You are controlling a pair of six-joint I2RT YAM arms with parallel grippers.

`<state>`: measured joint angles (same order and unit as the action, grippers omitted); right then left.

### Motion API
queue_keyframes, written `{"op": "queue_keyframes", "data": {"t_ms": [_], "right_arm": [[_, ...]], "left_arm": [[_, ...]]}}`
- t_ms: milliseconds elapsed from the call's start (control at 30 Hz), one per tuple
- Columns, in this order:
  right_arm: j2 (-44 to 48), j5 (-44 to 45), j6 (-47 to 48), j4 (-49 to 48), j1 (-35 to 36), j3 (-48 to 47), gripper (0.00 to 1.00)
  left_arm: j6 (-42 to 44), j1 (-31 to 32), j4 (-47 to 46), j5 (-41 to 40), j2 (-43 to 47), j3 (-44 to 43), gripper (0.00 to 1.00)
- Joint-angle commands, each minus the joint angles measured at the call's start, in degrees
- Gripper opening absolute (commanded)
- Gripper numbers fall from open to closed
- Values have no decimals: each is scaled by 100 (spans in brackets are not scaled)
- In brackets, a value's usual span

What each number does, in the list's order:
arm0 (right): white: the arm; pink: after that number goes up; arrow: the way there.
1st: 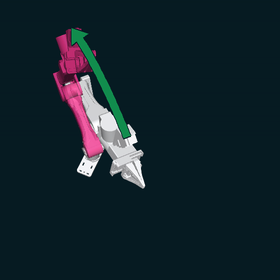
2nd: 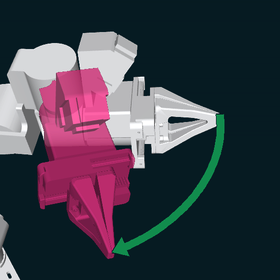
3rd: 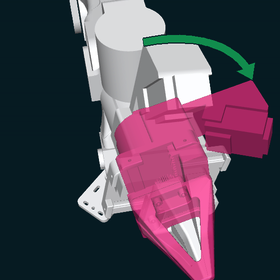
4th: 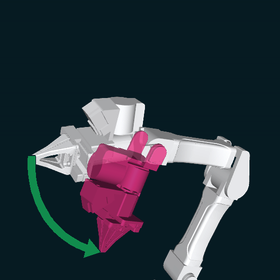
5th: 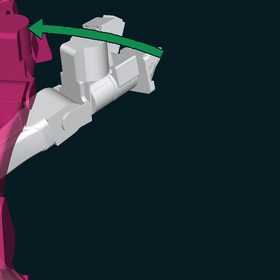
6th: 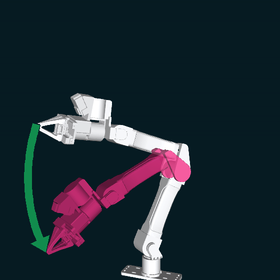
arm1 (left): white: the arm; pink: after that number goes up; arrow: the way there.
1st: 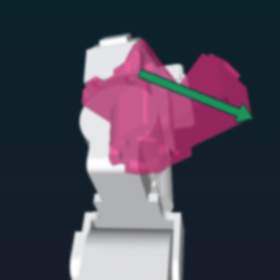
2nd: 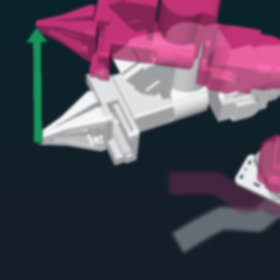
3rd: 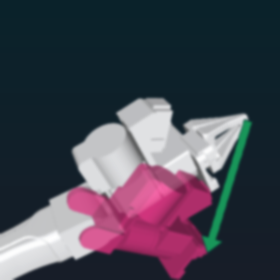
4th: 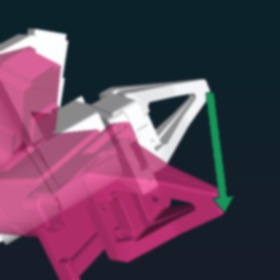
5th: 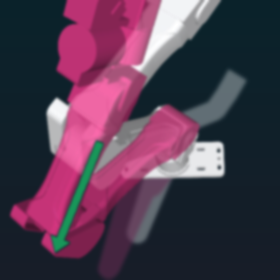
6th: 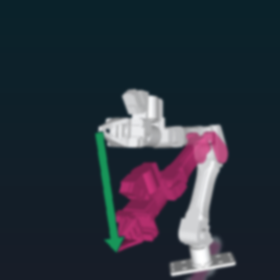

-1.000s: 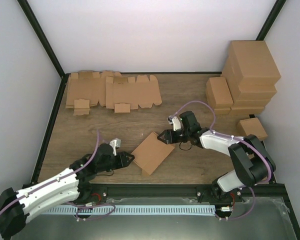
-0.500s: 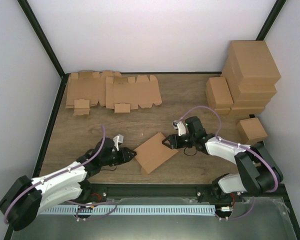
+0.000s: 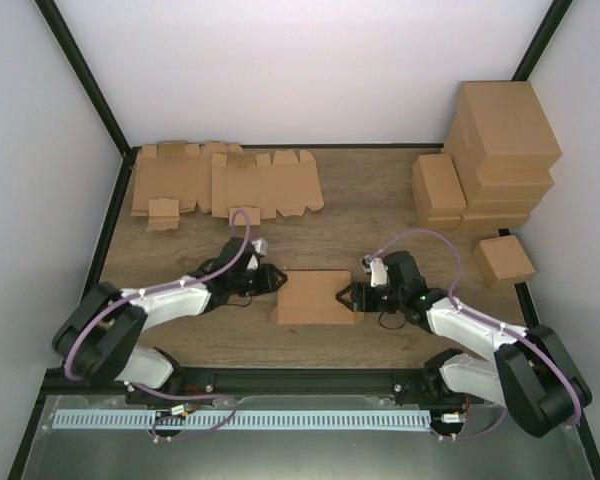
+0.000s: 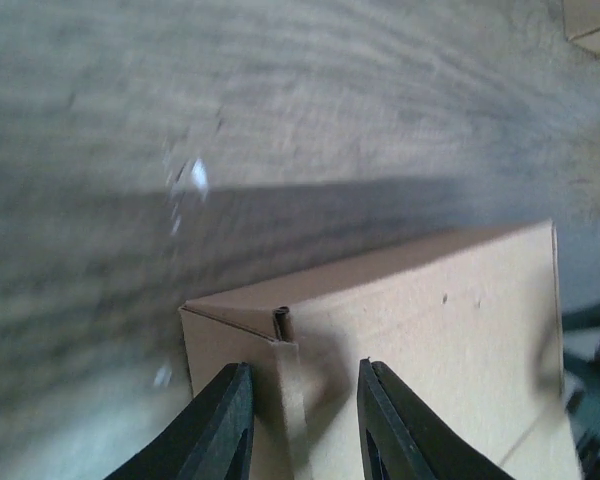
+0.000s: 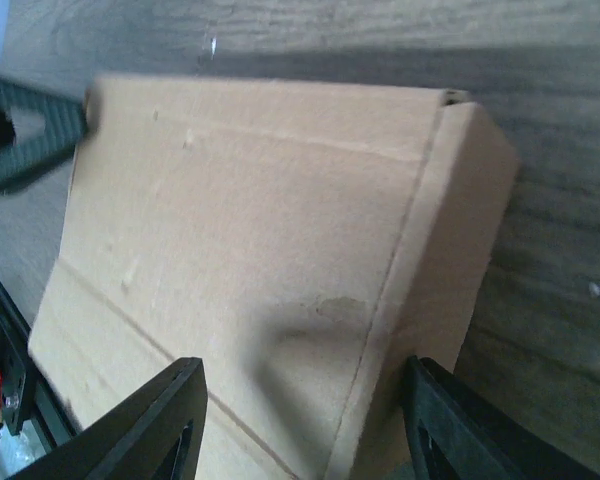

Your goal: Fold the paper box

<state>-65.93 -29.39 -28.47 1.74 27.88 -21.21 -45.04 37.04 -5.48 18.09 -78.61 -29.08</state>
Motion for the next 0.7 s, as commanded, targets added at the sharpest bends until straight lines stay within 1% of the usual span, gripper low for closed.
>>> {"op": "queue_keyframes", "data": {"t_ms": [0,167,233,300,400,467,567,667], "right_arm": [[347,-370,-374,186,104,197,56],[416,-593,-383,406,103,181,57],[468,-400,-379,604,104,83,61],[573,-11,-402,842,103,-45,71],[778,600,-407,1150,95,-269,79],[878,936,-370,1318,94,-429,83],[866,1315,-214,1517,95,-704,85],[684,1629,-106,1618,94,-977,85]], "left_arm": [[637,94,-682,669,-851,-894,31],[998,-24,-611,939,-1912,-1808,32],[1190,-99,-515,988,-2145,-2127,40],[1390,-169,-332,859,-2198,-2351,50],[1719,-238,95,561,-1968,-2562,60],[1908,-249,467,255,-1711,-2597,64],[2080,-250,949,17,-1247,-2486,69],[2007,-250,1312,-14,-699,-2199,72]]}}
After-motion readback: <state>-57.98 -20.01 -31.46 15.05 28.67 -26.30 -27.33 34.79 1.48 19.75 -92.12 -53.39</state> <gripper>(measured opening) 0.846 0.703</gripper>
